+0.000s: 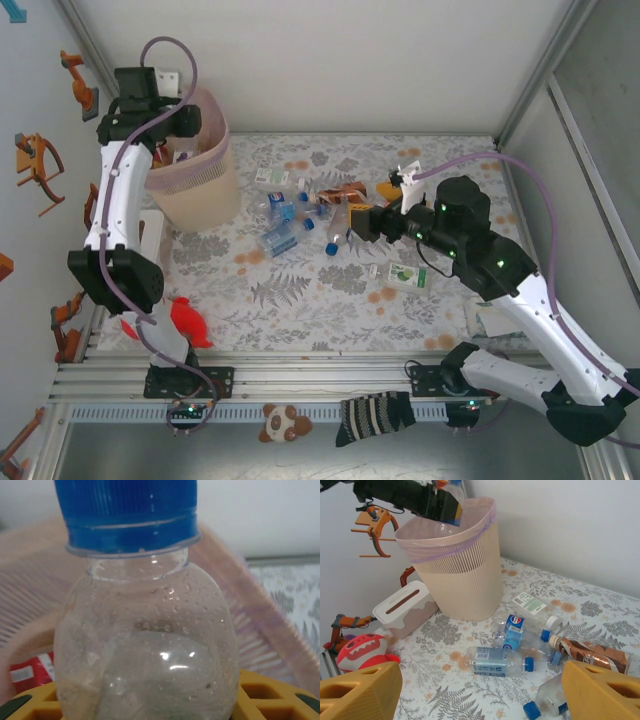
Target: Put the plastic bottles in the bin
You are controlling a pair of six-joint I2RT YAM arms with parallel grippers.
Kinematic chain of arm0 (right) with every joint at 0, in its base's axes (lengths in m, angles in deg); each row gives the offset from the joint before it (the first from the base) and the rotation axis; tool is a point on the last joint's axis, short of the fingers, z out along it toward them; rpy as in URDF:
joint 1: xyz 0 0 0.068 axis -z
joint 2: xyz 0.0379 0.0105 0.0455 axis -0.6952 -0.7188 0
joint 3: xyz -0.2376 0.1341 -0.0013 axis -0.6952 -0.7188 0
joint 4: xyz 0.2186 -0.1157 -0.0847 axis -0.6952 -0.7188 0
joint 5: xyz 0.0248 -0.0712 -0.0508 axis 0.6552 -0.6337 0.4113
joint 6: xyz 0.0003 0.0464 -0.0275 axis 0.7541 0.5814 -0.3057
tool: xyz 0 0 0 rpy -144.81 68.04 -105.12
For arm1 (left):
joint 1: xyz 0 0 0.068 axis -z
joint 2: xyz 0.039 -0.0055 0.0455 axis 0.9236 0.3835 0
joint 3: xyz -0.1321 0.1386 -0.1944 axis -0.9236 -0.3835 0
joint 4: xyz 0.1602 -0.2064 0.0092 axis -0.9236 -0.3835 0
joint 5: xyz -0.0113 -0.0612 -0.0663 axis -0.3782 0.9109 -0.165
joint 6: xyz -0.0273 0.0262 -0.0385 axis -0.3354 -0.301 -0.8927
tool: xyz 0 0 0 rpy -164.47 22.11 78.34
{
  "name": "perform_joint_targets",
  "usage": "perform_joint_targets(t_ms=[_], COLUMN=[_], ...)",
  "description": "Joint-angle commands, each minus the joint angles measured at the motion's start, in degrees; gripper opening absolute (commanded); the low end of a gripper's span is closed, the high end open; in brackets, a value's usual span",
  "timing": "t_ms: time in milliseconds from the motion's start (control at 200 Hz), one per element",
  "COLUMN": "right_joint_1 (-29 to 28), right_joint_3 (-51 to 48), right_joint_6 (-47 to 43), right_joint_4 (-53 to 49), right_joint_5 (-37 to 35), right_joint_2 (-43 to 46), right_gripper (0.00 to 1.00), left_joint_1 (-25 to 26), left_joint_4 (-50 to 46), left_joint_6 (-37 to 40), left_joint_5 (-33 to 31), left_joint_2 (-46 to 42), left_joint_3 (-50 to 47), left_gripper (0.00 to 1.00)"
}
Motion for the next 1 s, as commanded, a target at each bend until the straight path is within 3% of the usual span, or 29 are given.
perform_joint_targets(t_ms=[0, 350, 546, 676, 816, 991], right_joint_1=[0.3, 0.4, 0.4, 0.3, 0.4, 0.3], right_joint_3=[1.2, 1.8, 2.0, 2.4, 3.0, 2.7], right_joint_6=[0.4, 0.5, 0.9, 0.7, 0.5, 0.8], right_joint_4=[-0.3, -0.5, -0.6, -1.0, -1.4, -0.8], right_joint_5=[0.5, 1.0, 1.0, 0.9, 1.0, 1.0], right_joint_2=[0.7, 0.3, 0.6, 0.6, 0.4, 0.3], right_gripper=[0.82, 0.82, 0.82, 0.82, 0.82, 0.82], left_joint_1=[0.1, 0.1, 0.1, 0.1, 0.1, 0.1], left_joint_4=[-8.3, -19.2, -26.0, -27.3, -25.3, -22.2], left_joint_6=[4.3, 9.5, 9.8, 8.7, 7.2, 6.3], left_joint_5=[2.1, 8.4, 4.6, 4.9, 8.7, 9.1], left_joint_2=[1.7, 10.2, 16.7, 18.3, 15.5, 11.4], left_joint_3=[2.6, 6.1, 10.6, 13.5, 16.0, 17.8], left_gripper=[0.48, 0.46, 0.49, 0.56, 0.69, 0.78])
